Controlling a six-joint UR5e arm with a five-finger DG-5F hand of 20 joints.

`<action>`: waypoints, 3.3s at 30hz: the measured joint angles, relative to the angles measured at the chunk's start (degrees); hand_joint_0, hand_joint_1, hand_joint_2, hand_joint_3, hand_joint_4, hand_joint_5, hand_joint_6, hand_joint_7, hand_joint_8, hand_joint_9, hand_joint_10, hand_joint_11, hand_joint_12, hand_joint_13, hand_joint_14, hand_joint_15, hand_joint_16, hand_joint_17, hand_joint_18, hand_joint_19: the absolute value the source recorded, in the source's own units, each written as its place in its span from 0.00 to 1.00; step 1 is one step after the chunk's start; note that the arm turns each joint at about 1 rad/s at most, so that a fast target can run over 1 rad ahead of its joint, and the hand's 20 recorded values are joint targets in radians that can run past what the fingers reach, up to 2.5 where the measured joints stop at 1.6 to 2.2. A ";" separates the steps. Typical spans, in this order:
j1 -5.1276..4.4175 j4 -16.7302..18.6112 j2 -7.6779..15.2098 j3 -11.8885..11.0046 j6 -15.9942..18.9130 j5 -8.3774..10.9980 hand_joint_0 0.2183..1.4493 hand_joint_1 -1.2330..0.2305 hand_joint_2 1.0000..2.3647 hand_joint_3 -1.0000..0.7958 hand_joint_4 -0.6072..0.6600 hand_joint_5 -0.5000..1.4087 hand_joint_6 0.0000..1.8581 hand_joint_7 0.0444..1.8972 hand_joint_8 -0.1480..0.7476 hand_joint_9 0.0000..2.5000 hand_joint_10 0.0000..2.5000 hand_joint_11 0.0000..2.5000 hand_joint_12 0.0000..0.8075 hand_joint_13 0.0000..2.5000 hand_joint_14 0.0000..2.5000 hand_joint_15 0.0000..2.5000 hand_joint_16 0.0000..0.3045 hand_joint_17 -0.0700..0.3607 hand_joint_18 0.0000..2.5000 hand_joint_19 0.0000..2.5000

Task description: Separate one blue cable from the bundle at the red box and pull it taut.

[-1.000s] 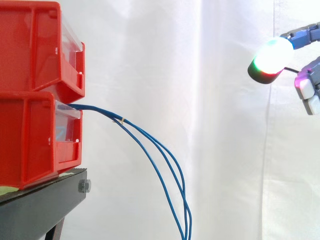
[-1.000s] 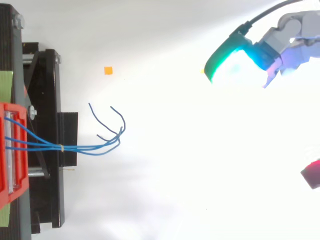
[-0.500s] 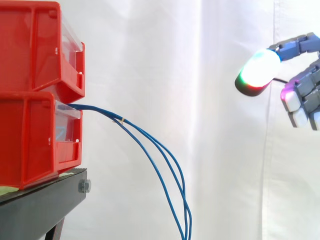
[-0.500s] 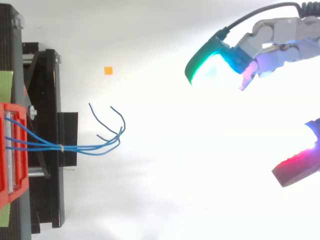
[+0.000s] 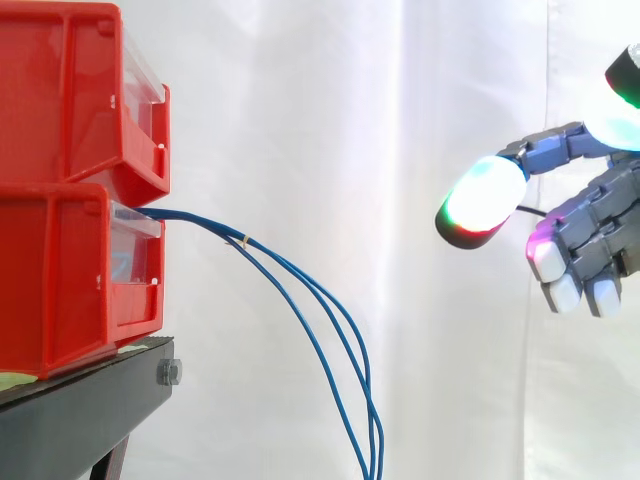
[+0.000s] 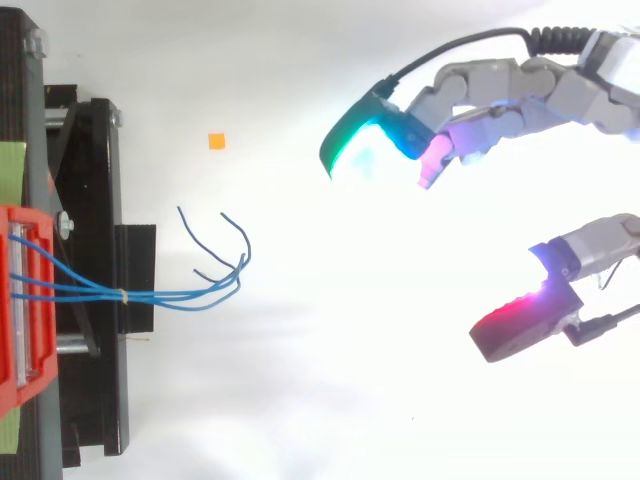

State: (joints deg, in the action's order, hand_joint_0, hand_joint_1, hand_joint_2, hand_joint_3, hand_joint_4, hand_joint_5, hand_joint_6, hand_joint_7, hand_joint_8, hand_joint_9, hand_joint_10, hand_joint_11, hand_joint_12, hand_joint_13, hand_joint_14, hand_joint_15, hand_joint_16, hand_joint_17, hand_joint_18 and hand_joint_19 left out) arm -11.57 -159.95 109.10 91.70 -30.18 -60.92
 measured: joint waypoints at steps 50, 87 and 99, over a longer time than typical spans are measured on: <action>5.23 -3.63 18.32 -21.65 9.09 -14.43 0.23 0.41 0.00 0.28 0.52 0.17 0.27 0.41 0.46 0.28 0.01 0.26 0.43 0.28 0.01 0.25 0.14 0.39 0.20 0.36; 5.33 -2.84 23.70 -27.97 12.21 -23.99 0.31 0.38 0.00 0.31 0.53 0.21 0.27 0.57 0.46 0.33 0.01 0.27 0.39 0.30 0.01 0.26 0.13 0.37 0.22 0.36; 5.48 -2.91 23.66 -28.78 13.02 -25.69 0.32 0.42 0.01 0.32 0.51 0.23 0.27 0.71 0.47 0.36 0.01 0.30 0.40 0.32 0.01 0.26 0.13 0.37 0.24 0.38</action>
State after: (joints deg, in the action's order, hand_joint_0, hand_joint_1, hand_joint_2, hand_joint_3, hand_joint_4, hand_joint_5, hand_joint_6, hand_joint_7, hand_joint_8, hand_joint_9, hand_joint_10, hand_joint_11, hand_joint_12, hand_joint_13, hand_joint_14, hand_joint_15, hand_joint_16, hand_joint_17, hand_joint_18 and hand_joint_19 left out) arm -6.08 -162.86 132.76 62.91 -17.16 -86.62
